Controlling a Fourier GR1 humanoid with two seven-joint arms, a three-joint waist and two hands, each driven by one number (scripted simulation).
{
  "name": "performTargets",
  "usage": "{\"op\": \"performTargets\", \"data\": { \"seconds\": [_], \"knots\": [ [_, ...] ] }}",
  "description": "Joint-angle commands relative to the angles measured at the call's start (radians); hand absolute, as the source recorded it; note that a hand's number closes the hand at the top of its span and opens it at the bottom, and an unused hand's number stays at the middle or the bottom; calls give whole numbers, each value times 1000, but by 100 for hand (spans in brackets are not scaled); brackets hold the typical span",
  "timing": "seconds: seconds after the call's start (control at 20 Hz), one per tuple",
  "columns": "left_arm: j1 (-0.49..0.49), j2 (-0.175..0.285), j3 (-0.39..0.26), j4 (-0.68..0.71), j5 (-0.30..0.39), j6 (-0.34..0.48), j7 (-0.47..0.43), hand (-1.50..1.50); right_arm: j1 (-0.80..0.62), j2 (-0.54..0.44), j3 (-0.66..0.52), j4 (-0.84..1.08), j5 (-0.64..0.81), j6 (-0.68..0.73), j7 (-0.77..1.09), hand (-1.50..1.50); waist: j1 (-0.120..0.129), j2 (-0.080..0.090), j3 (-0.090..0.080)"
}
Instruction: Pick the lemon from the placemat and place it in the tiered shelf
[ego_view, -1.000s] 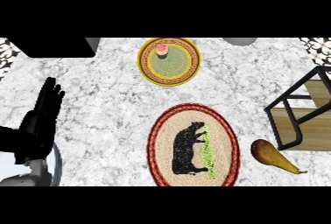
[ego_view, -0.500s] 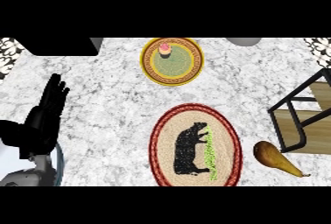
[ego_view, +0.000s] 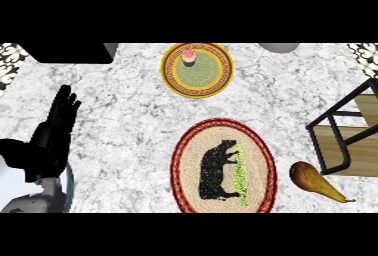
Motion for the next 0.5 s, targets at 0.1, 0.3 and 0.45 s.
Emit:
{"op": "performTargets", "data": {
  "seconds": [0.1,0.3,0.45],
  "knots": [
    [28,7,13,-56,11,-34,28,0,-72,-5,50,132,97,-7,-80,150,-4,-1,0],
    [-54,-7,22,15,4,-9,24,0,-181,84,52,256,50,-89,-33,150,-1,1,0],
    [0,14,59,36,14,-42,-44,0,-192,12,17,378,4,5,-137,-150,-4,0,0]
  ]
}}
